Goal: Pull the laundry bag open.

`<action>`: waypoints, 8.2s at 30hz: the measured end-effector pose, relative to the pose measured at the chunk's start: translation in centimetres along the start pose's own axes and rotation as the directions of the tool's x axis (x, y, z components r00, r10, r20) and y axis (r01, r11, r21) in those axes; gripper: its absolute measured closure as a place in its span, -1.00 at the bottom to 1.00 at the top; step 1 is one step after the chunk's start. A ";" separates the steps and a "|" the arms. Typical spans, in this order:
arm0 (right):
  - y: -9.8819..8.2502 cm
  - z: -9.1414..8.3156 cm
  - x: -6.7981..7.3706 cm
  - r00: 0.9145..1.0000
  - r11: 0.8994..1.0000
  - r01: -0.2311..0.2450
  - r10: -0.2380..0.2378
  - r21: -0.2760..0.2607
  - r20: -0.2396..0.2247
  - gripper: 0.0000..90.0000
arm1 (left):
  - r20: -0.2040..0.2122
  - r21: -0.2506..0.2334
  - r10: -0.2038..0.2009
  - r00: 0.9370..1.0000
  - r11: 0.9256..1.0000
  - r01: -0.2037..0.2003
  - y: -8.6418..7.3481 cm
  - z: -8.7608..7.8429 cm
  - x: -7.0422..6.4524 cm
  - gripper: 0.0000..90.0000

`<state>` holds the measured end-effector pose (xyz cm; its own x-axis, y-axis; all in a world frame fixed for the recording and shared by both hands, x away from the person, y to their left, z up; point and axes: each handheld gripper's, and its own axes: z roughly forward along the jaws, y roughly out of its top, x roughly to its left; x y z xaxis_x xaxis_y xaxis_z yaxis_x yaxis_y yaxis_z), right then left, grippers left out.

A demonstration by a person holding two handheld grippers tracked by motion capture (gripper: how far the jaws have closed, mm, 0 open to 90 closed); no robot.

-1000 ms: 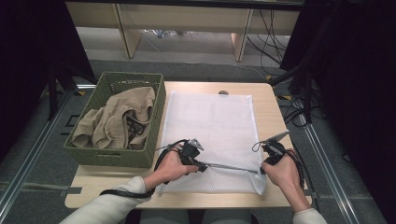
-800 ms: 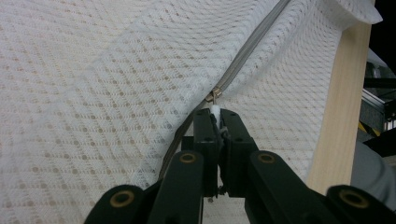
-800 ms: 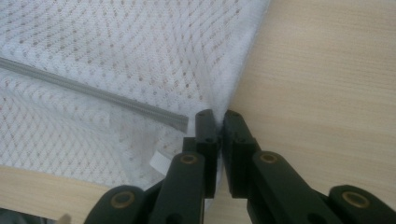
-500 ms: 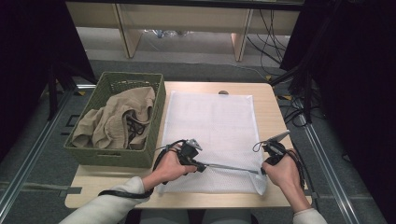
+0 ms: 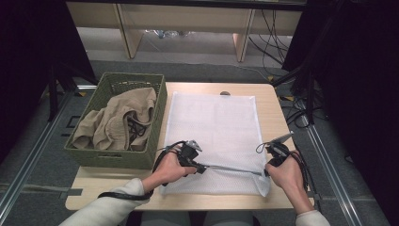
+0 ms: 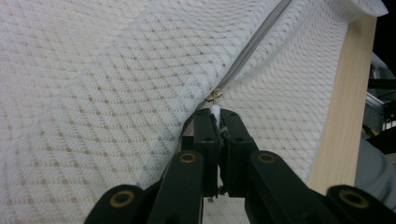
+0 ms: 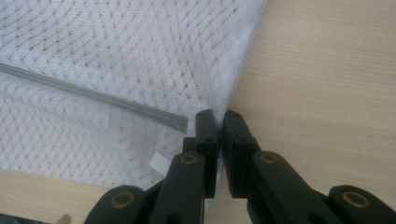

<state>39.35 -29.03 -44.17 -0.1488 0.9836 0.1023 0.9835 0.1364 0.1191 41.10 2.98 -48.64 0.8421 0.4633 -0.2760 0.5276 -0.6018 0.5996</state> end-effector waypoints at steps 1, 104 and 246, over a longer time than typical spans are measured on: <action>-0.1 0.0 0.1 1.000 1.000 -0.010 0.010 -0.011 0.012 0.93 | 0.002 -0.005 -0.004 1.000 1.000 0.004 0.0 0.0 0.0 0.92; -0.6 0.6 -4.1 0.992 0.992 -0.121 0.120 0.020 0.049 0.93 | -0.087 0.007 -0.038 0.995 0.999 0.039 -2.7 -2.8 1.7 0.92; -0.2 0.0 0.2 0.998 0.982 0.047 -0.053 -0.185 -0.029 0.41 | -0.129 -0.015 0.172 0.977 0.984 -0.176 -7.7 -6.1 -1.8 0.31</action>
<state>39.08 -28.86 -44.21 -0.2038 0.9711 0.1243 0.9394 0.1582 0.3043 34.83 10.74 -48.21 0.8990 0.4325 -0.0693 0.3697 -0.6642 0.6498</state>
